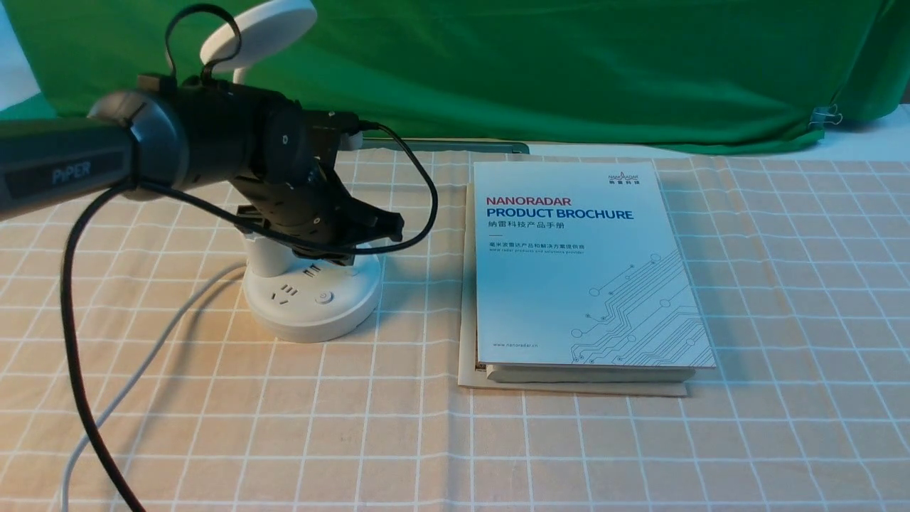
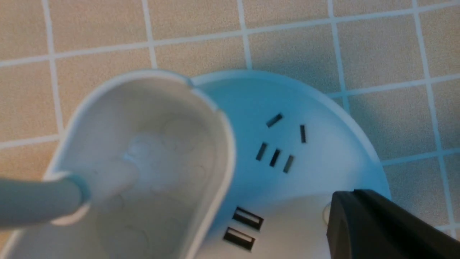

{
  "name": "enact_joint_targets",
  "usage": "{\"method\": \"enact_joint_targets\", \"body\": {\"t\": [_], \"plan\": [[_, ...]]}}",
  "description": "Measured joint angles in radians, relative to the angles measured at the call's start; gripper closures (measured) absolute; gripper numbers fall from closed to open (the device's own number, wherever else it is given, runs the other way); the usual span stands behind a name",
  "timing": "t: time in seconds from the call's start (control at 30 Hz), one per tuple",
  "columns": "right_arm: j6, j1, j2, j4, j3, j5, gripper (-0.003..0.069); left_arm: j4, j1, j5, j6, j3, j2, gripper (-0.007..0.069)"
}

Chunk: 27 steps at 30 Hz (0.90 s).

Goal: Turn on the table lamp on the light coffee tablecloth with your hand.
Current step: 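Press the power button on the lamp base to turn the lamp on with the left gripper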

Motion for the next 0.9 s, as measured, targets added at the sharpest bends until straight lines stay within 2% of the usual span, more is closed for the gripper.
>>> {"method": "enact_joint_targets", "body": {"t": [0.9], "plan": [[0.000, 0.000, 0.000, 0.000, 0.000, 0.000, 0.0421, -0.031, 0.000, 0.015, 0.020, -0.002, 0.051, 0.0623]]}}
